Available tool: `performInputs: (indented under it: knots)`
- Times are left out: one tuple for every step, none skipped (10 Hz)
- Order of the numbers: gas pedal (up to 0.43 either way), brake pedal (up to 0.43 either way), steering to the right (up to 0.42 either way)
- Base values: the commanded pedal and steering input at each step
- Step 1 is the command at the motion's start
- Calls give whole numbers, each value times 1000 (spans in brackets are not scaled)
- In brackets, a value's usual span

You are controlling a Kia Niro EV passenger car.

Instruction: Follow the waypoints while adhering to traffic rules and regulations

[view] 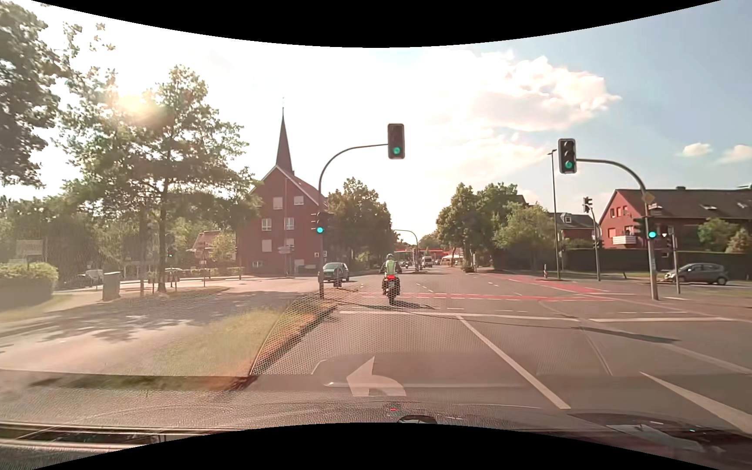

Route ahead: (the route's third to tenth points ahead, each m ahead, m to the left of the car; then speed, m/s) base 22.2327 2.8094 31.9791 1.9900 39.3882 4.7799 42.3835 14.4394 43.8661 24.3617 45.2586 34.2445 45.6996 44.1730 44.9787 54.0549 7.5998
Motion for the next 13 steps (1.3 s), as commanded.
performInputs:
  knots:
    - [0, 0, 26]
    - [0, 0, 27]
    - [0, 0, 27]
    - [0, 0, 27]
    - [0, 0, 28]
    - [0, 0, 27]
    - [0, 0, 26]
    - [0, 0, 24]
    - [0, 0, 17]
    - [0, 0, 13]
    - [0, 0, 12]
    - [0, 0, 12]
    - [0, 0, 11]
